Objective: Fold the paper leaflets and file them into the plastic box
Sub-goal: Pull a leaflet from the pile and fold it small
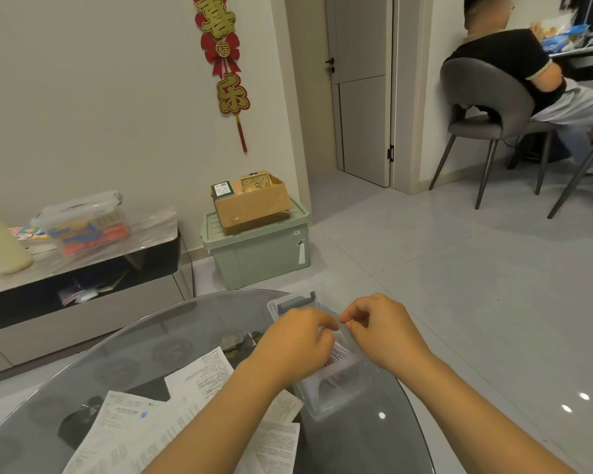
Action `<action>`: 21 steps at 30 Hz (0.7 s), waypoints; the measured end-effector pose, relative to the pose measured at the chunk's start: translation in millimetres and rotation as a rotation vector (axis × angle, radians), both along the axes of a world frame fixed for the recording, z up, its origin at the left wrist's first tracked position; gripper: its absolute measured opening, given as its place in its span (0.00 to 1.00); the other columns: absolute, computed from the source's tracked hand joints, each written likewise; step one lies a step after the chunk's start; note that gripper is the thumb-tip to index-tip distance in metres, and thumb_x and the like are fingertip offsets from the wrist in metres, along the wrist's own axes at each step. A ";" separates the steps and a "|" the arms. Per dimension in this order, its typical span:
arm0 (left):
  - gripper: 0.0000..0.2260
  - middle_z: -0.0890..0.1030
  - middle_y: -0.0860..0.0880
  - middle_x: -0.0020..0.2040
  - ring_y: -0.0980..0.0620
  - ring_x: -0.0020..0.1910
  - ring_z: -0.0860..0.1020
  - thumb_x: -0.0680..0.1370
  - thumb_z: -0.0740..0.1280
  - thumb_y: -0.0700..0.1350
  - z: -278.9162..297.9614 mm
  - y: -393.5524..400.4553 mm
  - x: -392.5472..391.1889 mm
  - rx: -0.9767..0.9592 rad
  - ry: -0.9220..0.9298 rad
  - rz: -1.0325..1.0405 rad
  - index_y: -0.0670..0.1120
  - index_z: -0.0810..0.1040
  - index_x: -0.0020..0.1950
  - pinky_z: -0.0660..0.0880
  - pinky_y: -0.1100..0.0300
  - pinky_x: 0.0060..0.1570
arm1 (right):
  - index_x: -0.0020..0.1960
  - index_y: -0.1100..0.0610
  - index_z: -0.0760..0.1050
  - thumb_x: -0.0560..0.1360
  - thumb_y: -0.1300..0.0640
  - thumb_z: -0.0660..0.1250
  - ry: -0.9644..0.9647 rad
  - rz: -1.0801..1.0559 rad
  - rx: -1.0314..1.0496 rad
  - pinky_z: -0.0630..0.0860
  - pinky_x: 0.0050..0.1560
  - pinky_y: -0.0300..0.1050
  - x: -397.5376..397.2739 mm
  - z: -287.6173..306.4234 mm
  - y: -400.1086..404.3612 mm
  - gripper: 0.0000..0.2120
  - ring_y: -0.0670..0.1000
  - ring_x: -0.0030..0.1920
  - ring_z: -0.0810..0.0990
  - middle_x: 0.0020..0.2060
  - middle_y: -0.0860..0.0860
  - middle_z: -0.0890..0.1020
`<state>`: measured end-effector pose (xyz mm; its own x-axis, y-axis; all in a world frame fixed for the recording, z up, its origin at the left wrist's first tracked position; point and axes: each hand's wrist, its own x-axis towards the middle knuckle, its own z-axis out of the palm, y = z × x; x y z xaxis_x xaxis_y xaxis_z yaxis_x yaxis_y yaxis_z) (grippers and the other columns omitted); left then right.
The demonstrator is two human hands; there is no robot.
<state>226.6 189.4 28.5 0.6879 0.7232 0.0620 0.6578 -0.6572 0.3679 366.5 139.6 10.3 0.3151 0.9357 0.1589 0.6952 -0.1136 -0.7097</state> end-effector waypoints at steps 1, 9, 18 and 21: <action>0.14 0.80 0.49 0.59 0.51 0.48 0.79 0.79 0.56 0.43 -0.9 4.2 1.9 0.023 0.026 0.036 0.48 0.79 0.58 0.75 0.61 0.48 | 0.46 0.51 0.78 0.76 0.61 0.63 0.011 0.002 0.002 0.65 0.36 0.24 -0.4 0.0 0.2 0.08 0.43 0.41 0.75 0.48 0.49 0.77; 0.10 0.80 0.42 0.43 0.44 0.40 0.77 0.79 0.61 0.45 -9.0 22.2 23.9 -0.085 0.251 0.060 0.42 0.76 0.43 0.71 0.58 0.39 | 0.50 0.51 0.81 0.74 0.63 0.63 0.119 0.092 -0.051 0.67 0.33 0.23 11.1 7.4 -6.2 0.12 0.38 0.37 0.74 0.38 0.42 0.77; 0.11 0.82 0.48 0.56 0.50 0.54 0.79 0.78 0.65 0.46 -6.4 29.1 22.7 -0.183 0.204 0.061 0.48 0.80 0.59 0.75 0.56 0.57 | 0.58 0.52 0.76 0.73 0.62 0.67 0.188 0.179 -0.106 0.71 0.43 0.25 22.0 10.1 -10.4 0.15 0.44 0.48 0.78 0.48 0.47 0.80; 0.09 0.82 0.49 0.54 0.51 0.53 0.79 0.78 0.66 0.44 -5.9 27.7 21.7 -0.200 0.196 0.056 0.49 0.81 0.56 0.75 0.56 0.56 | 0.59 0.52 0.76 0.74 0.63 0.66 0.165 0.182 -0.098 0.70 0.41 0.23 21.5 8.2 -9.3 0.15 0.42 0.47 0.78 0.47 0.46 0.79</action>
